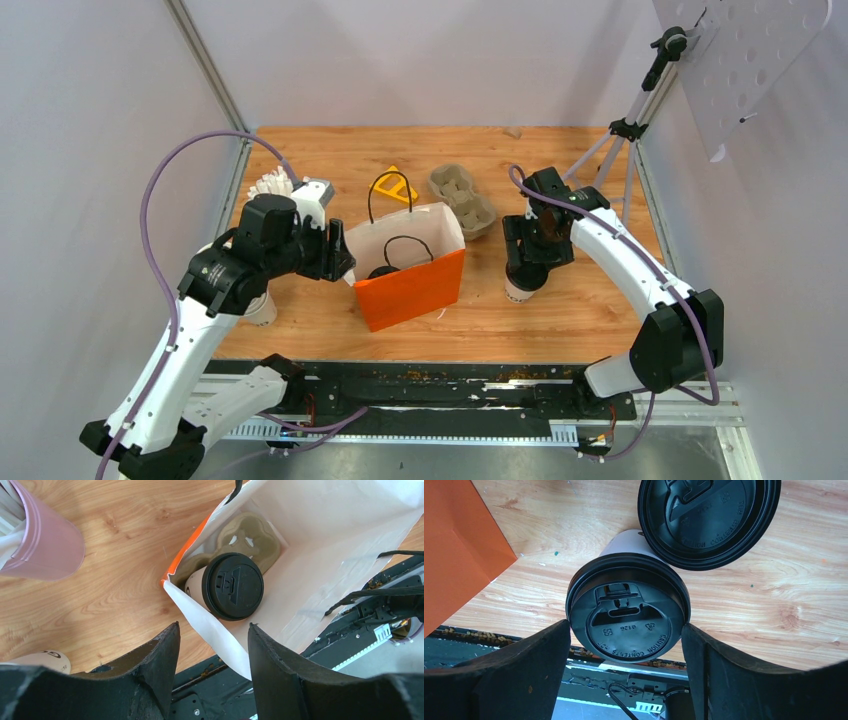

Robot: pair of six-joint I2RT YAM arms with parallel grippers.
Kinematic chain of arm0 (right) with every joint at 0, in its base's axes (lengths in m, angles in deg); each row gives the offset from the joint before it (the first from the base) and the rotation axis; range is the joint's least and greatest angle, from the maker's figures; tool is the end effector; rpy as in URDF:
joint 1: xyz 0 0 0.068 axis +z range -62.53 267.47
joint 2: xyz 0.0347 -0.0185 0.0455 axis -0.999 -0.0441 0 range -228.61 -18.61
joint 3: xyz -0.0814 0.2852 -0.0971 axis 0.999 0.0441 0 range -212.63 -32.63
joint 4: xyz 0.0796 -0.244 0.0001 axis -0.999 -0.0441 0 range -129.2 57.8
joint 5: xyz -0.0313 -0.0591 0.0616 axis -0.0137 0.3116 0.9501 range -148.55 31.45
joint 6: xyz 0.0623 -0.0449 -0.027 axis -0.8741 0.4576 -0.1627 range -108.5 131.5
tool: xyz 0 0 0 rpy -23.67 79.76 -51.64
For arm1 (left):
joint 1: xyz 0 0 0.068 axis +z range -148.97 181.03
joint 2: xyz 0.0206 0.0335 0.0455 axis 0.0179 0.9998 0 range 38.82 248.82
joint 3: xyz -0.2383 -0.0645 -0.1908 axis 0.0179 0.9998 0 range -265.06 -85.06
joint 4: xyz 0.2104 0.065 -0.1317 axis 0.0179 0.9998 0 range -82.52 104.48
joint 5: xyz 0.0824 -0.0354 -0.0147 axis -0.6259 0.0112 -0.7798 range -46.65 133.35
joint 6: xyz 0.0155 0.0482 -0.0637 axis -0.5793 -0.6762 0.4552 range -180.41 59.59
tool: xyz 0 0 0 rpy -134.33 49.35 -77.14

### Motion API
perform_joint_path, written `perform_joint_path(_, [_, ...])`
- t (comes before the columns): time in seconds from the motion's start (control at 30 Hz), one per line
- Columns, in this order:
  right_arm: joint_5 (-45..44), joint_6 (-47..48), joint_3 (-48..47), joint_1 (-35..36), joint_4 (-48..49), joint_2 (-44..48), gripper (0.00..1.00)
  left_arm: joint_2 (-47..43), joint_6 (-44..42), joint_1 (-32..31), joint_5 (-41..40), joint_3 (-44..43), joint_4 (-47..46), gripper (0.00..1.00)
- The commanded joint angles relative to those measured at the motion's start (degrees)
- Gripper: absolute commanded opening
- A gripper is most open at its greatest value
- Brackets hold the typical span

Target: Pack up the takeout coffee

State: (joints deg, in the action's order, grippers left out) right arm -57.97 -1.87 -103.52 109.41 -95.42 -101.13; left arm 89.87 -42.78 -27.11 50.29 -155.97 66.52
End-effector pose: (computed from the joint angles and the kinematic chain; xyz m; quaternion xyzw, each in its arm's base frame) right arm 0.2458 0.0998 0.2862 -0.0747 0.9884 0.0448 0.1241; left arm 0.1242 -0.0761 0.3971 0.1084 0.8954 -0.2170 0.3733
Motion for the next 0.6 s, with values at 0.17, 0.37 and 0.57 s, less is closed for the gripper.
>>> perform_joint_path(0.17, [-0.1, 0.9, 0.0, -0.1, -1.2, -0.5, 0.84, -1.0, -1.0, -0.1, -0.1, -1.9, -0.1, 0.6])
perform_joint_path(0.37, [0.4, 0.9, -2.7, 0.0, -2.4, -0.6, 0.84, -1.1, -1.1, -0.1, -0.1, -2.5, 0.0, 0.6])
perform_joint_path(0.57, [0.4, 1.0, -4.4, 0.0, -3.2, -0.7, 0.85, -1.5, -1.2, -0.1, -1.4, -2.9, 0.3, 0.6])
